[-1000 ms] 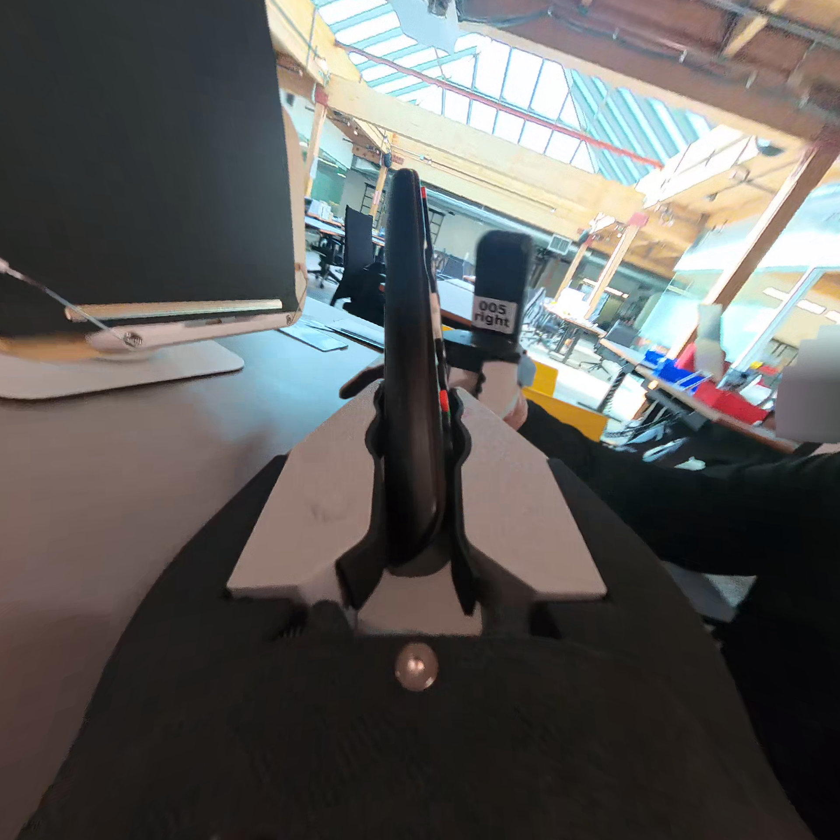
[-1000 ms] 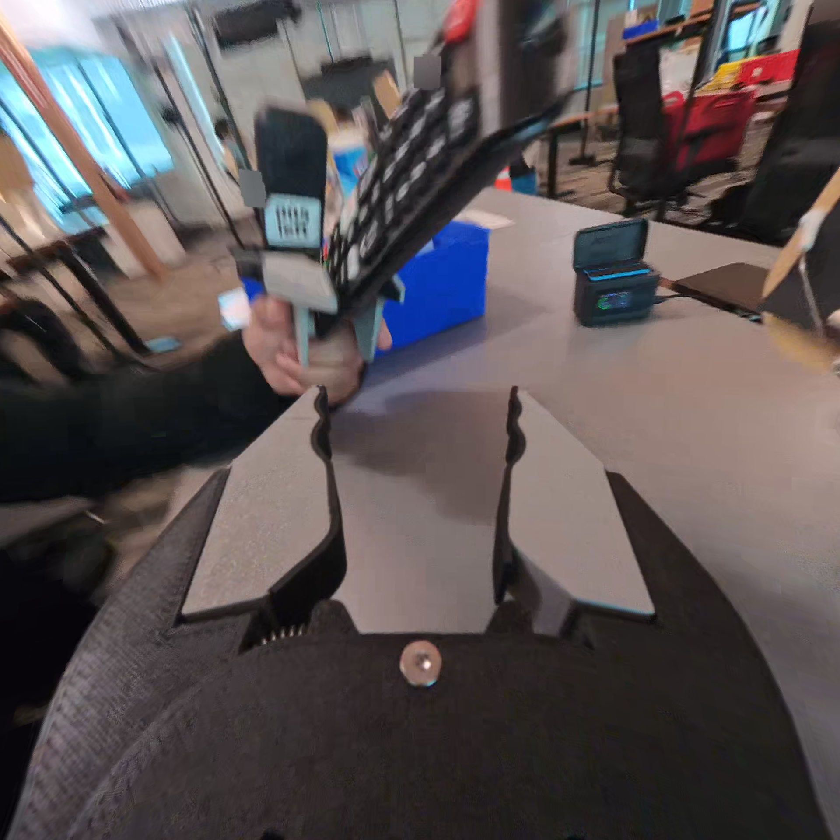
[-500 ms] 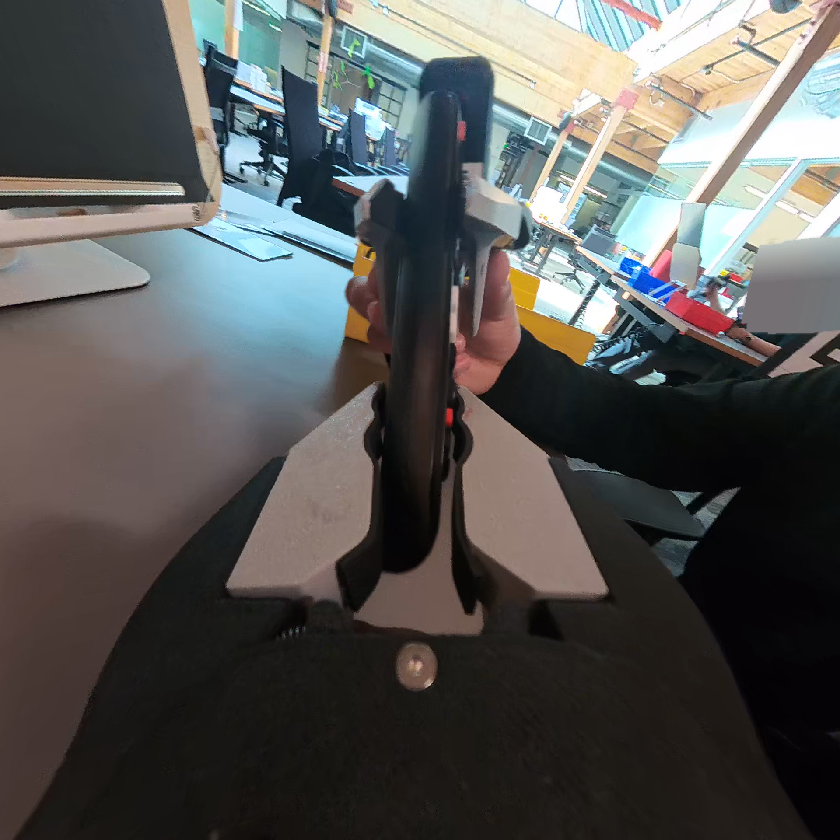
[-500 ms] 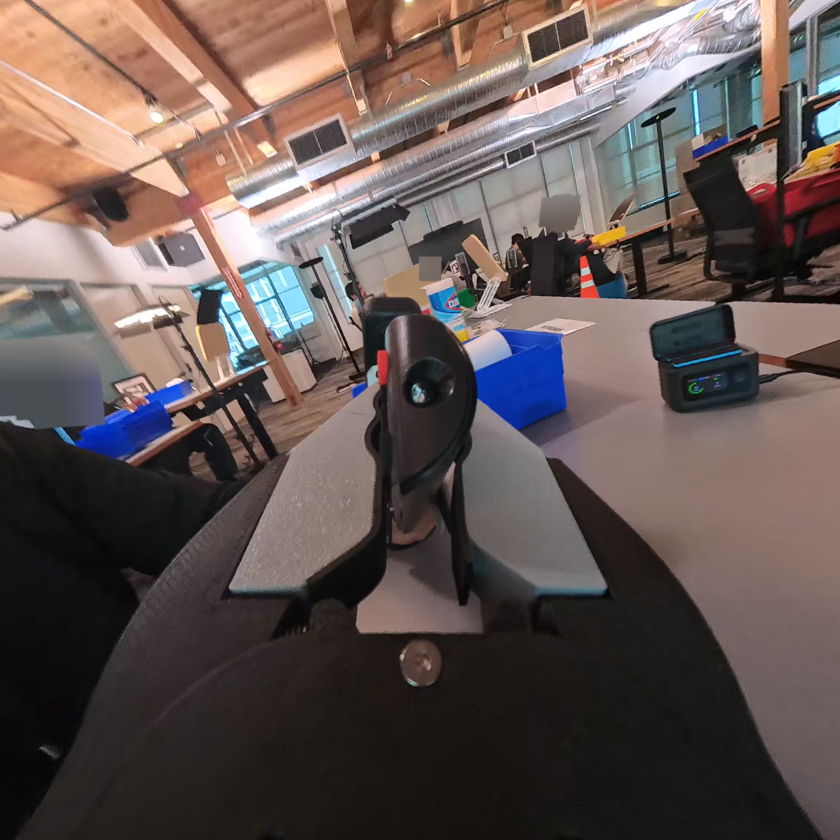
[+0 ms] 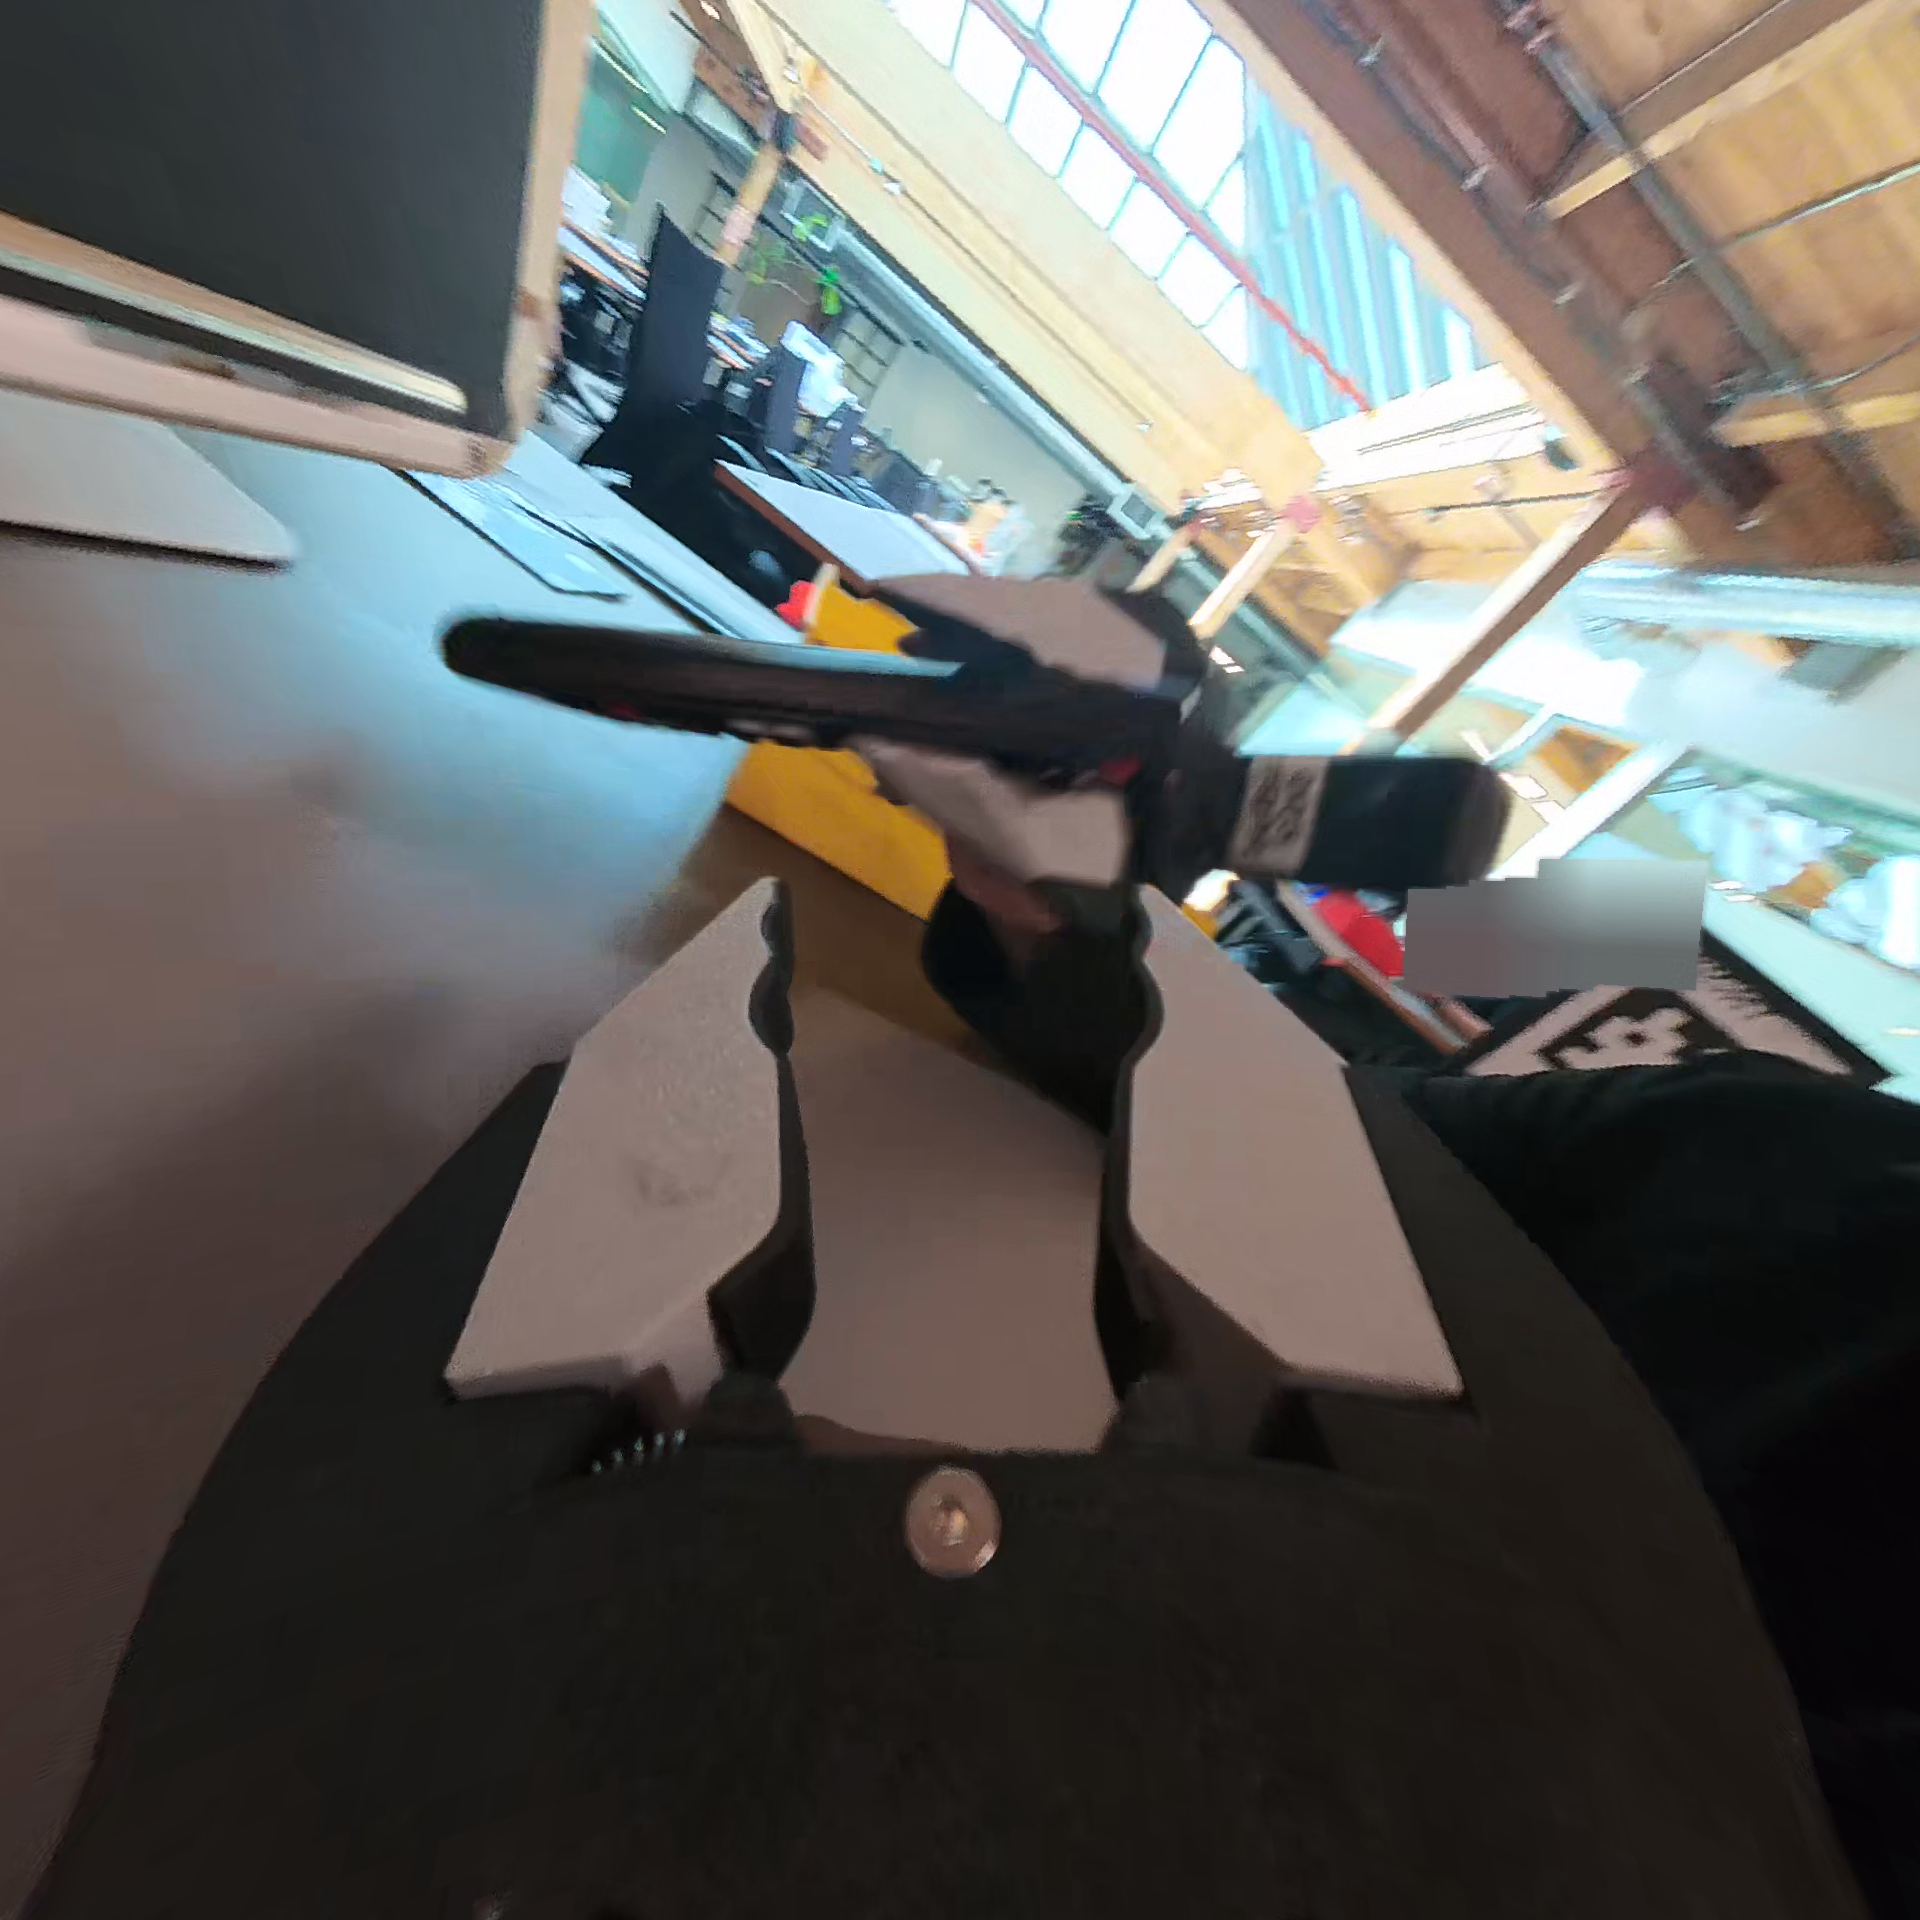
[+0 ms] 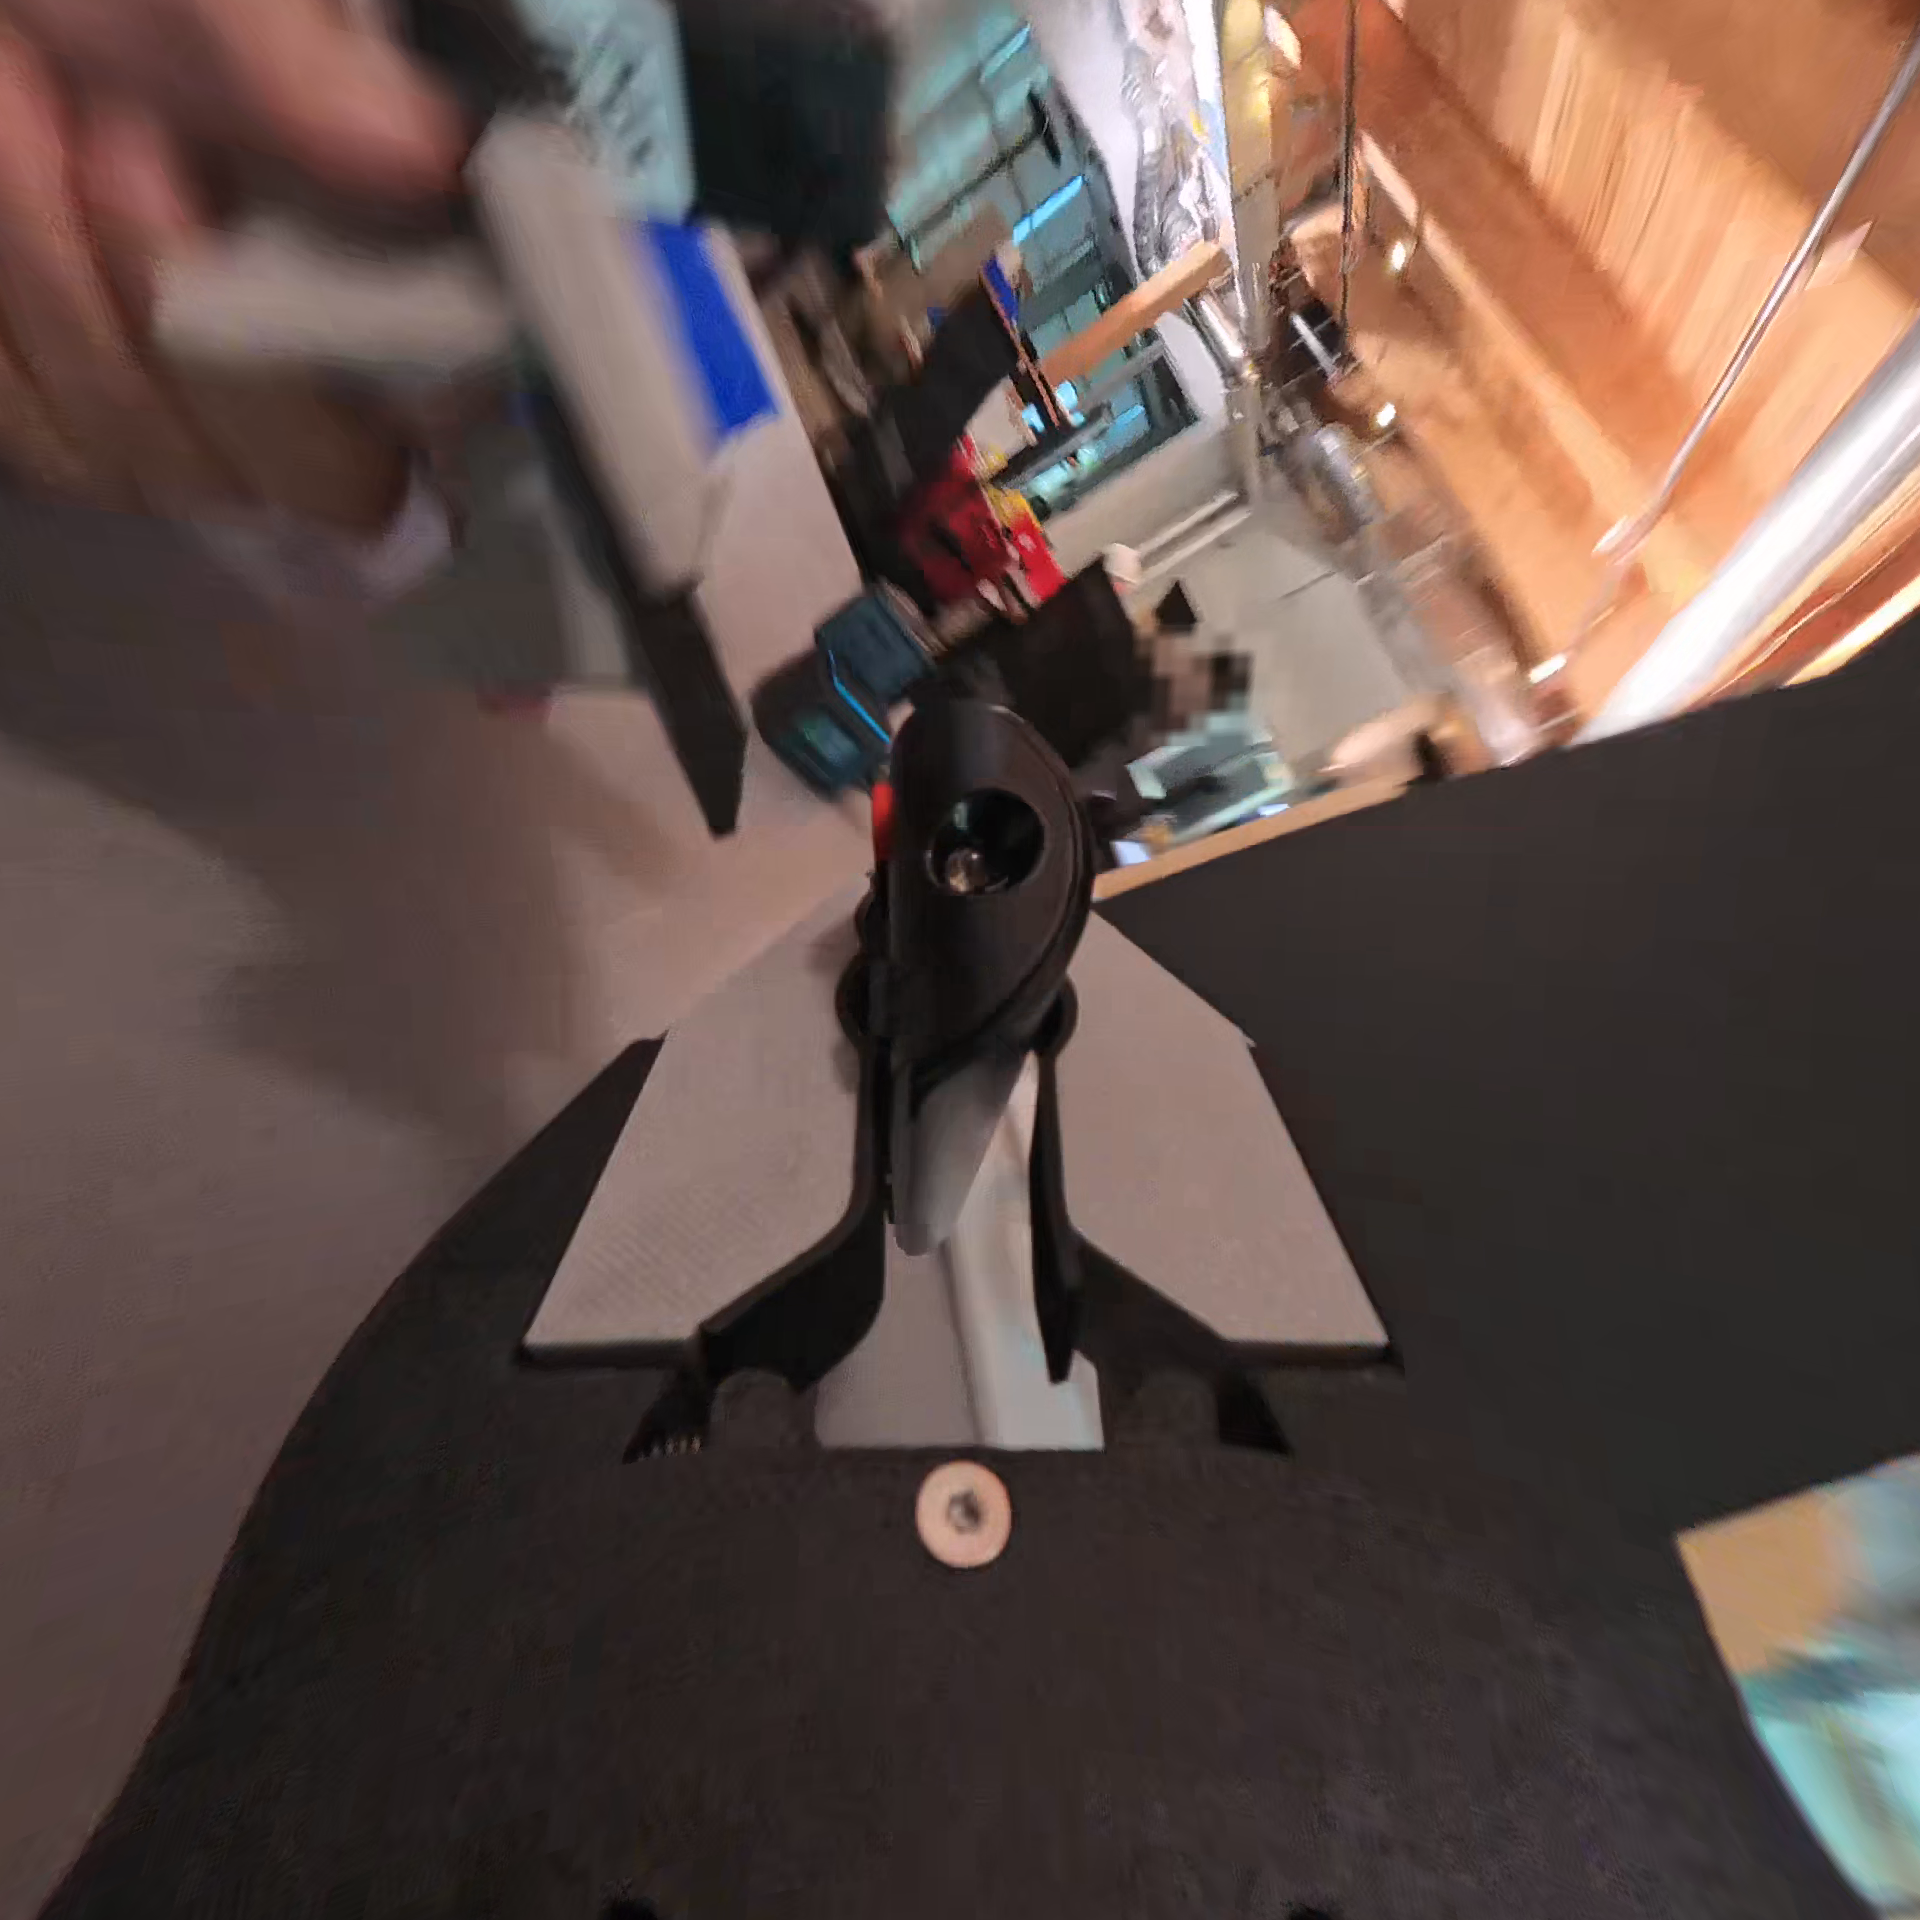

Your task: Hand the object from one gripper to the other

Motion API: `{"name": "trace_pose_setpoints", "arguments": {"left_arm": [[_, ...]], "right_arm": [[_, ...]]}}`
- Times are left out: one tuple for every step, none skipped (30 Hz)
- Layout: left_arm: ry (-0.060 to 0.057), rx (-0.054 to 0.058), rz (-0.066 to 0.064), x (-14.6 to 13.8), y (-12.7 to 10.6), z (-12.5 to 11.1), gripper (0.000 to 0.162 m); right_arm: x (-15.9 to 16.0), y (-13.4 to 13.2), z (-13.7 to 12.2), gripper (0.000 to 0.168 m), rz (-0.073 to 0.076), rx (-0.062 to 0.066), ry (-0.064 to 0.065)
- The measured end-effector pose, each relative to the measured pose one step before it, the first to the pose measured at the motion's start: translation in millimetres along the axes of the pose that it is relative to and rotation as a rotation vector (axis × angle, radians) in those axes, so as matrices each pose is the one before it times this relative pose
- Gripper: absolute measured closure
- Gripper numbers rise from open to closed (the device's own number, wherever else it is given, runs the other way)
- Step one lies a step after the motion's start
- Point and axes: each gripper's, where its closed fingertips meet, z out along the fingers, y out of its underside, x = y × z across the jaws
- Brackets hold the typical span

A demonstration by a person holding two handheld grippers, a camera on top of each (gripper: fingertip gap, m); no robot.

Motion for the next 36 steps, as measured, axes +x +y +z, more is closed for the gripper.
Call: {"name": "trace_pose_setpoints", "arguments": {"left_arm": [[0.0394,-0.0030,-0.0415,4.60,1.28,1.44,0.099],[0.0300,-0.0051,-0.0390,2.90,1.51,1.32,0.097],[0.0216,-0.0088,-0.0333,1.57,1.93,1.11,0.095],[0.0122,-0.0124,-0.0247,0.20,2.35,0.88,0.094],[0.0004,-0.0142,-0.0147,-1.36,2.65,0.83,0.094],[-0.0076,-0.0117,-0.0051,-1.95,2.50,0.97,0.092],[-0.0049,-0.0067,-0.0026,-1.23,1.85,1.32,0.090],[0.0028,-0.0042,-0.0071,-0.09,1.36,1.39,0.088],[0.0101,-0.0017,-0.0128,0.64,0.98,1.39,0.090],[0.0101,-0.0001,-0.0140,0.55,0.53,1.15,0.091],[0.0011,-0.0016,-0.0088,-0.67,0.73,0.96,0.093],[-0.0063,-0.0031,-0.0024,-1.62,0.90,0.65,0.094],[-0.0127,-0.0049,0.0042,-2.51,1.17,0.31,0.096],[-0.0309,-0.0083,0.0144,-5.37,1.69,-0.53,0.104],[-0.0239,-0.0091,0.0239,-4.17,1.38,-1.08,0.110],[-0.0086,-0.0040,-0.0023,-1.65,0.19,-0.65,0.110],[-0.0039,-0.0003,-0.0058,-1.26,-0.14,-0.62,0.113],[-0.0074,0.0016,-0.0016,-1.40,-0.30,-0.27,0.115],[-0.0089,-0.0024,0.0060,-1.26,0.32,-0.30,0.116],[-0.0047,-0.0058,0.0118,-0.64,0.54,-0.48,0.119],[0.0085,-0.0010,0.0153,1.73,-0.34,-0.76,0.127],[-0.0057,0.0053,0.0072,-0.14,-1.42,-0.34,0.128],[-0.0035,-0.0043,0.0099,-0.03,0.05,-0.29,0.128],[0.0009,-0.0005,0.0124,0.87,-0.32,-0.23,0.128],[0.0010,-0.0020,0.0106,1.04,0.02,-0.06,0.129],[-0.0002,-0.0030,0.0103,0.87,0.26,0.06,0.129],[0.0015,-0.0015,0.0080,0.88,0.09,0.06,0.130],[0.0056,0.0013,0.0022,1.07,-0.20,0.06,0.130],[0.0092,0.0075,-0.0034,1.18,-1.21,-0.31,0.132],[0.0145,0.0159,-0.0122,1.21,-2.40,-1.07,0.133],[0.0147,0.0145,-0.0141,1.16,-2.33,-1.20,0.135],[0.0041,0.0123,-0.0089,-0.17,-2.05,-1.27,0.136],[-0.0021,0.0059,-0.0026,-0.92,-1.19,-1.53,0.137],[0.0004,0.0025,-0.0011,-0.47,-0.48,-1.04,0.137],[-0.0005,0.0043,-0.0027,-0.26,-0.61,-0.36,0.138],[-0.0053,0.0031,-0.0011,-0.92,-0.29,0.02,0.138]], "right_arm": [[-5.47,3.83,3.64,0.146,-0.1482,-0.0400,0.0396],[-3.76,1.86,3.61,0.145,-0.1051,-0.0299,0.0349],[-3.79,0.63,2.58,0.145,-0.0827,-0.0221,0.0133],[-2.04,0.28,1.64,0.145,-0.0656,-0.0176,0.0094],[0.24,0.62,0.98,0.146,-0.0538,-0.0143,0.0196],[1.37,0.64,0.49,0.146,-0.0483,-0.0120,0.0255],[1.35,0.38,0.51,0.146,-0.0445,-0.0104,0.0230],[1.09,-0.86,0.33,0.145,-0.0345,-0.0057,0.0200],[0.11,-2.98,0.24,0.146,-0.0255,0.0040,0.0122],[-0.63,-4.80,-0.08,0.146,-0.0205,0.0110,0.0065],[-1.21,-5.80,-0.07,0.146,-0.0209,0.0145,0.0019],[-2.17,-5.52,0.44,0.146,-0.0204,0.0109,-0.0049],[-1.64,-4.08,0.73,0.146,-0.0097,0.0020,-0.0013],[-1.58,-1.12,1.02,0.146,-0.0067,-0.0072,-0.0028],[-2.38,0.02,1.16,0.146,-0.0015,-0.0045,-0.0101],[-2.14,0.23,0.96,0.146,0.0016,-0.0021,-0.0065],[-2.04,1.70,1.03,0.146,-0.0044,-0.0111,-0.0060],[-1.82,1.49,0.93,0.146,-0.0063,-0.0111,-0.0050],[-1.71,0.54,0.55,0.146,-0.0008,-0.0039,-0.0056],[-1.24,0.46,0.28,0.146,-0.0031,-0.0016,-0.0027],[-1.21,0.97,0.70,0.146,-0.0074,-0.0049,-0.0005],[-0.40,0.46,0.51,0.146,0.0044,-0.0009,0.0001],[0.05,-0.54,-0.09,0.146,0.0103,0.0070,-0.0008],[1.41,-0.64,-0.44,0.145,0.0017,0.0073,0.0094],[1.77,-0.60,-0.67,0.145,-0.0017,0.0063,0.0122],[1.36,-0.55,-0.66,0.145,-0.0027,0.0070,0.0118],[1.65,-0.61,-0.83,0.145,-0.0031,0.0069,0.0148],[1.96,-0.32,-0.65,0.145,-0.0033,0.0063,0.0166],[1.82,-0.30,-0.54,0.145,0.0007,0.0062,0.0154],[1.52,-0.33,-0.51,0.144,0.0080,0.0078,0.0125],[0.93,0.10,-0.33,0.143,0.0191,0.0036,0.0045],[-0.63,0.91,-0.25,0.144,0.0245,-0.0008,-0.0069],[-1.79,1.08,-0.14,0.144,0.0238,0.0011,-0.0130],[-0.39,0.91,-0.10,0.143,0.0187,0.0023,-0.0014],[0.09,0.83,-0.13,0.142,0.0062,0.0024,0.0042],[-0.76,1.31,0.21,0.141,-0.0012,-0.0019,0.0001]]}}
